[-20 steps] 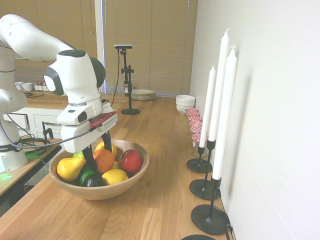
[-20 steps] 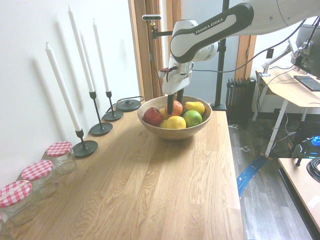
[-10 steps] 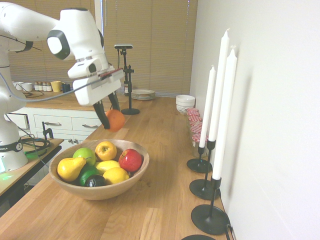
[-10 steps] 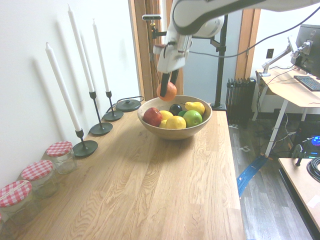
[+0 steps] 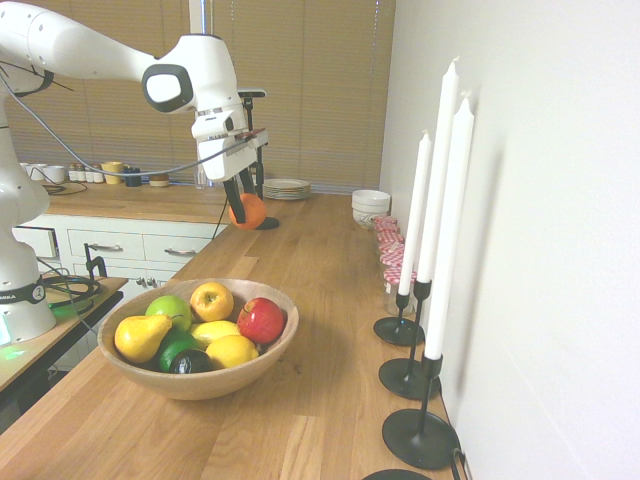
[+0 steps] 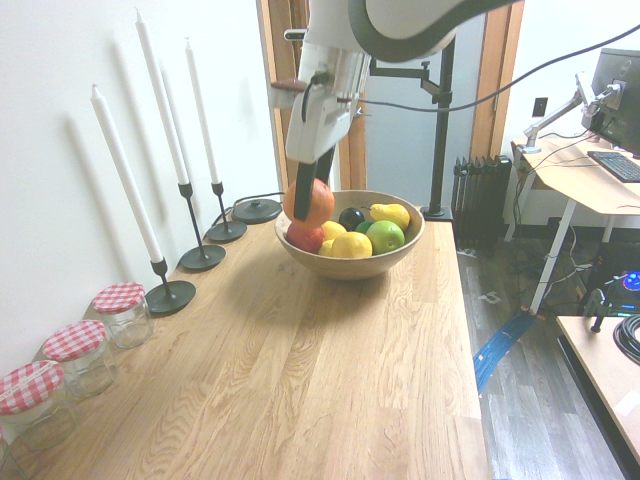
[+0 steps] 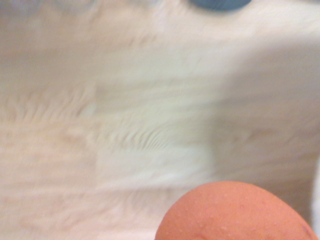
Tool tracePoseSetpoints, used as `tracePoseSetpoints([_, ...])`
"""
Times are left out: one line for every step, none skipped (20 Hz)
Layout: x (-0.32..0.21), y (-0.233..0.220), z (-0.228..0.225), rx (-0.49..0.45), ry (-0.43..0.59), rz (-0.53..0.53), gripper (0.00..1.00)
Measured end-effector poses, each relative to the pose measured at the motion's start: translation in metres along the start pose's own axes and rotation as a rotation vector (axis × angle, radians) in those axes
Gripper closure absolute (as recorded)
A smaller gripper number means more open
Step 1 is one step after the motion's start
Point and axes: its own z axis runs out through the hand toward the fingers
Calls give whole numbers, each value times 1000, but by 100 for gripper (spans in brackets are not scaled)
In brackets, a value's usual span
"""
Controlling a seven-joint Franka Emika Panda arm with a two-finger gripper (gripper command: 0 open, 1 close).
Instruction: Take orange out of the basket
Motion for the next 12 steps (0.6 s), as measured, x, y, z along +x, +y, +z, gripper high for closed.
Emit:
tracePoseSetpoints([-10, -3, 12, -9, -9, -3, 100])
tracePoseSetpoints([-18, -5, 25, -17, -18, -4, 100])
tracePoseSetpoints([-24, -6, 39, -25, -27, -4, 100])
tracePoseSetpoints([-29, -7, 53, -32, -34, -5, 100])
tracePoseSetpoints([-32, -7, 66, -40, -41, -4, 100])
tracePoseSetpoints([-34, -8, 79, -47, -47, -3, 100])
tracePoseSetpoints([-36, -9, 91, -57, -55, -4, 100])
tracePoseSetpoints([-37, -11, 105, -67, -64, -4, 100])
tracePoseSetpoints([-38, -12, 116, -75, -70, -4, 100])
tracePoseSetpoints([-41, -15, 128, -83, -77, -2, 100])
tracePoseSetpoints([-43, -17, 138, -90, -82, -1, 100])
tracePoseSetpoints([-47, -19, 146, -96, -87, -1, 100])
